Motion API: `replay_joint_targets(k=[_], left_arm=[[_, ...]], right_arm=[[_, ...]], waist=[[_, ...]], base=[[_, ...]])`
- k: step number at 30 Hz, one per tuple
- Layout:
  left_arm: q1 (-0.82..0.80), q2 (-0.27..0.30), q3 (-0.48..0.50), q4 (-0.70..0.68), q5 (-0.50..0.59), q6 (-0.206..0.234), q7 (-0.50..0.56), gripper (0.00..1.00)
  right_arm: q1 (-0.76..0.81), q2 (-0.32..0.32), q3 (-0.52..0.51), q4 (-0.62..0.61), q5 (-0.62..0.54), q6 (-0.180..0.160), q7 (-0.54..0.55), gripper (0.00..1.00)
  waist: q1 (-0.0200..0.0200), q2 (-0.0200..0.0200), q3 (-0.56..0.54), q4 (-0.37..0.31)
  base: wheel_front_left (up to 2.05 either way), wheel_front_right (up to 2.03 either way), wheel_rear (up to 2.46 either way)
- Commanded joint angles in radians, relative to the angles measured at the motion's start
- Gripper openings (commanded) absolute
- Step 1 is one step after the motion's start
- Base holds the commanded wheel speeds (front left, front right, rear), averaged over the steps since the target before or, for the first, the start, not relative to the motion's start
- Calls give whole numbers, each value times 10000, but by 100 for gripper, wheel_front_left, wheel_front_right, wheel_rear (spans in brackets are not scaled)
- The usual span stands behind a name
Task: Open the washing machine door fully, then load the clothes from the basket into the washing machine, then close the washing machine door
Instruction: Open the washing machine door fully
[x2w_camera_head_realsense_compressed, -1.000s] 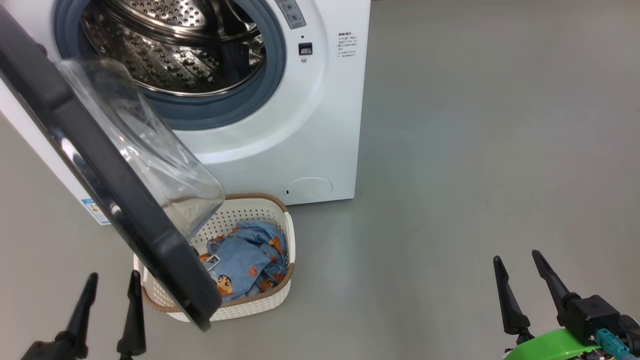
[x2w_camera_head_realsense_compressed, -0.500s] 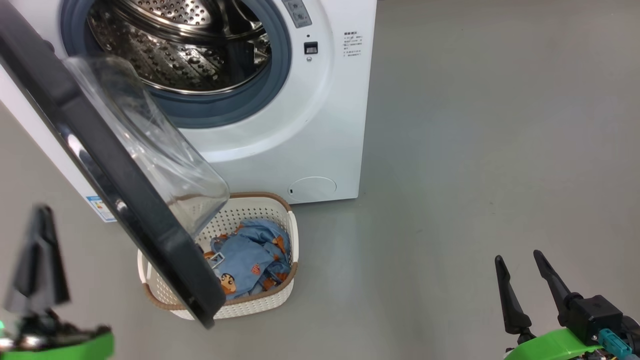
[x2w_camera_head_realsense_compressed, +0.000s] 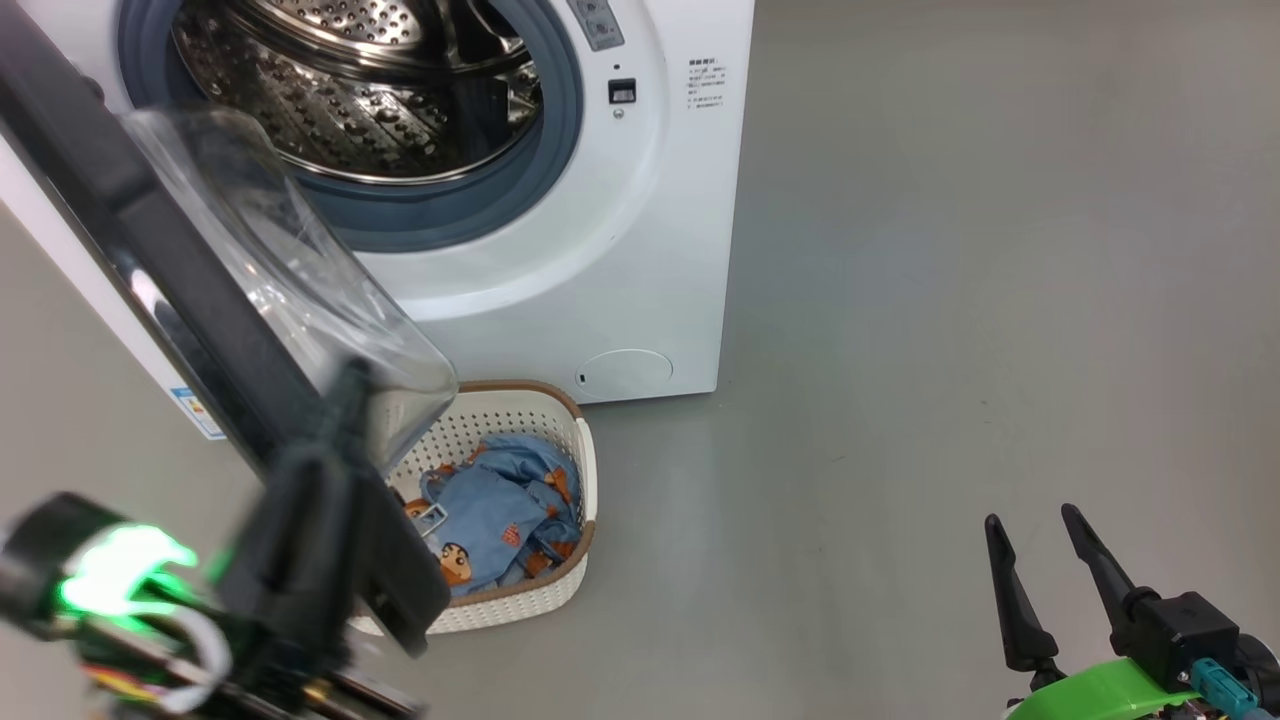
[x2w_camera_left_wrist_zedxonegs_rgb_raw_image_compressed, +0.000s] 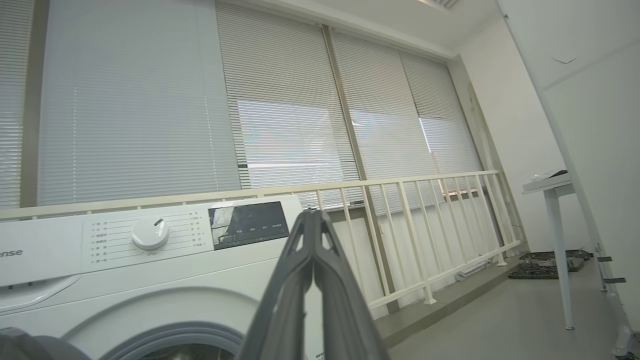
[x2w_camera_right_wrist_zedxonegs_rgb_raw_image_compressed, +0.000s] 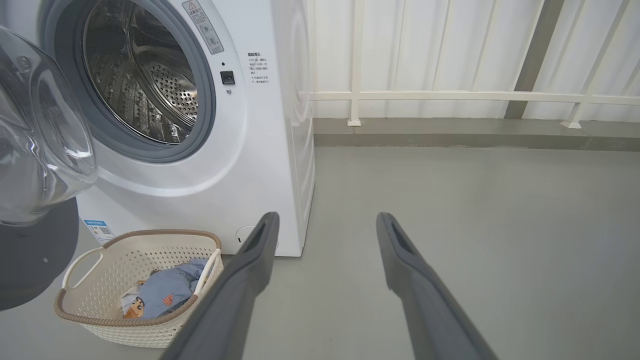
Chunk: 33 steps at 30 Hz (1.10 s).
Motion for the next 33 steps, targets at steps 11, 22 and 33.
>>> replay_joint_targets(k=[11,22,33], left_arm=[[109,682,-2645,1175,85,-31,-34,0],[619,403,-2387,4009,-412,-31,-34,0],[475,13,-1526,5174,-647,-31,-34,0]], right_arm=[[-218,-55,337,-135,71,62,-120,100],[-320,-55,501,-119,116,62,-120,100],[-384,-55,553,-52,264,62,-120,100]], waist=[[0,0,191,-49],[0,0,411,-115],[0,0,471,-230]], base=[[0,0,0],[0,0,0],[0,0,0]])
